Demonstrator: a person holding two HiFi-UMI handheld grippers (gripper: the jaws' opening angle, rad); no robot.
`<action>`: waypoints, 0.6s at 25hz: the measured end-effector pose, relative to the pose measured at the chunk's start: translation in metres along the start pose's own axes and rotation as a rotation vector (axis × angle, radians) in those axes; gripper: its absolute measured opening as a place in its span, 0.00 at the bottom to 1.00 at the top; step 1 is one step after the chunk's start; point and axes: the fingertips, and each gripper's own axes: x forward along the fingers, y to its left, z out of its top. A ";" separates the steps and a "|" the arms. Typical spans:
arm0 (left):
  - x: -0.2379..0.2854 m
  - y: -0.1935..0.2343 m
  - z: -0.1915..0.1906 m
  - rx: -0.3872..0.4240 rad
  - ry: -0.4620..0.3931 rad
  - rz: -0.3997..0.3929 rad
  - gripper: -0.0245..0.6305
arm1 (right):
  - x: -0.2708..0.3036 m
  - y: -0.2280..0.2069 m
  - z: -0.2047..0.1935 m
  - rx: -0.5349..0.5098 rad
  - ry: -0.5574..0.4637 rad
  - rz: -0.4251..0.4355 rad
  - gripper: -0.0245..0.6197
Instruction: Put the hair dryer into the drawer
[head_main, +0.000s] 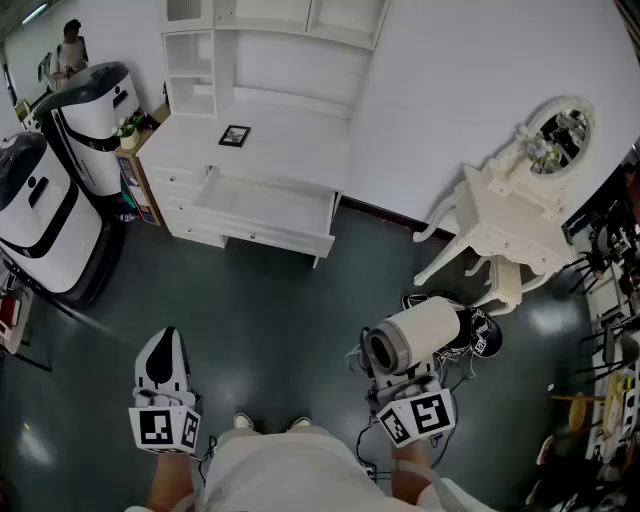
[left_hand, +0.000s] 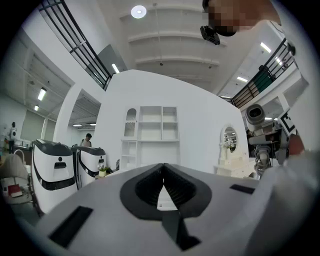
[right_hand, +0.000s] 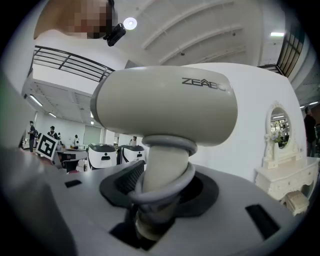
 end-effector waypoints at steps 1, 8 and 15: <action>-0.002 -0.001 0.000 0.000 -0.001 0.000 0.06 | -0.001 0.001 0.000 -0.001 -0.001 0.002 0.34; -0.016 -0.013 0.001 0.000 -0.005 0.029 0.06 | -0.011 -0.003 0.001 -0.009 -0.010 0.037 0.34; -0.030 -0.036 -0.007 -0.007 0.001 0.057 0.06 | -0.022 -0.007 0.006 -0.047 -0.034 0.088 0.34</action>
